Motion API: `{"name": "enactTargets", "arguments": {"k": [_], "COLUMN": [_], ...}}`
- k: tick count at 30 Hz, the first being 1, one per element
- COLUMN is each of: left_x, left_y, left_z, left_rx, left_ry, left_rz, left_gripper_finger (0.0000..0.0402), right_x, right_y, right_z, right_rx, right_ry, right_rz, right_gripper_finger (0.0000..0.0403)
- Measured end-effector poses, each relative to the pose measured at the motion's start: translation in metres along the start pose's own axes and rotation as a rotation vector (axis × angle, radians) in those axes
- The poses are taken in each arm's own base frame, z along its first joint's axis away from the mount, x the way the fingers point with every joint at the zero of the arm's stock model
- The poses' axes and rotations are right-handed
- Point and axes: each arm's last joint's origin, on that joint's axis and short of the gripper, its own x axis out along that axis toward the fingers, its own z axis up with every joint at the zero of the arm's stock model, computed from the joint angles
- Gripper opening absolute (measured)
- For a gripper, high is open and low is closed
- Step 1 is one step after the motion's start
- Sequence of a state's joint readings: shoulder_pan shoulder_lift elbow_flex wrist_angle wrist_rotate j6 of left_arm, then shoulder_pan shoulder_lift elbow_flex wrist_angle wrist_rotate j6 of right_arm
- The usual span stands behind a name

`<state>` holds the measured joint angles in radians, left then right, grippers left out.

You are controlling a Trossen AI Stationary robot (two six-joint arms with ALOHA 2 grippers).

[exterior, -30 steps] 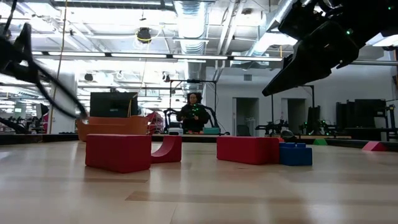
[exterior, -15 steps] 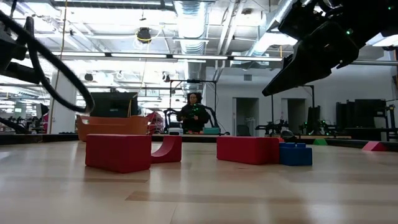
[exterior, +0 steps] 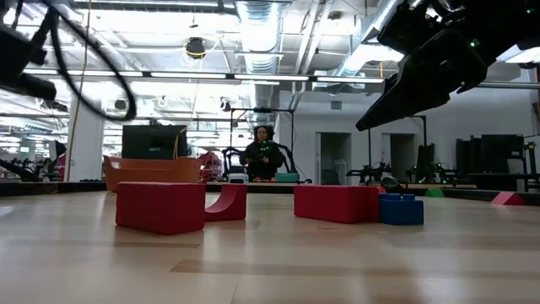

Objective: Sort blocks by size
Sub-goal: Put the small blue game piece into the orange bin

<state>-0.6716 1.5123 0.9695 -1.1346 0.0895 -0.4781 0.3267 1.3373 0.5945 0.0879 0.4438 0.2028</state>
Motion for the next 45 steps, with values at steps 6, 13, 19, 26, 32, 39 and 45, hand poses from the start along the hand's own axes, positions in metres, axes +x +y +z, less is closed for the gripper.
{"name": "enactTargets", "arguments": {"k": [6,13,19,26,32,39,45], "left_x": [-0.022,-0.044,-0.077,-0.095,-0.105,-0.109,-0.109], "left_y": [0.008,0.009,0.006,0.001,-0.003,-0.003,-0.003], "left_z": [-0.013,-0.020,-0.023,-0.034,-0.036,-0.038,-0.038], "left_rx": [-0.111,-0.130,-0.166,-0.264,-0.260,-0.280,-0.286], "left_ry": [-0.093,-0.177,-0.244,-0.165,-0.184,-0.181,-0.177], "left_rz": [-0.037,-0.097,-0.183,-0.250,-0.266,-0.260,-0.259], "left_gripper_finger": [0.0000,0.0000,0.0000,0.0000,0.0000,0.0000,0.0000], "right_x": [0.000,0.000,0.000,0.000,0.000,0.000,0.000], "right_y": [0.000,0.000,0.000,0.000,0.000,0.000,0.000], "right_z": [0.000,0.000,0.000,-0.001,0.000,0.000,0.000], "right_rx": [0.000,0.000,0.000,-0.003,-0.003,0.004,0.003], "right_ry": [0.000,0.001,0.001,0.005,0.004,0.004,0.005], "right_rz": [0.000,0.000,0.000,-0.001,-0.001,-0.001,-0.001], "right_gripper_finger": [0.0260,0.0260,0.0260,0.0260,0.0260,0.0260,0.0260]}}
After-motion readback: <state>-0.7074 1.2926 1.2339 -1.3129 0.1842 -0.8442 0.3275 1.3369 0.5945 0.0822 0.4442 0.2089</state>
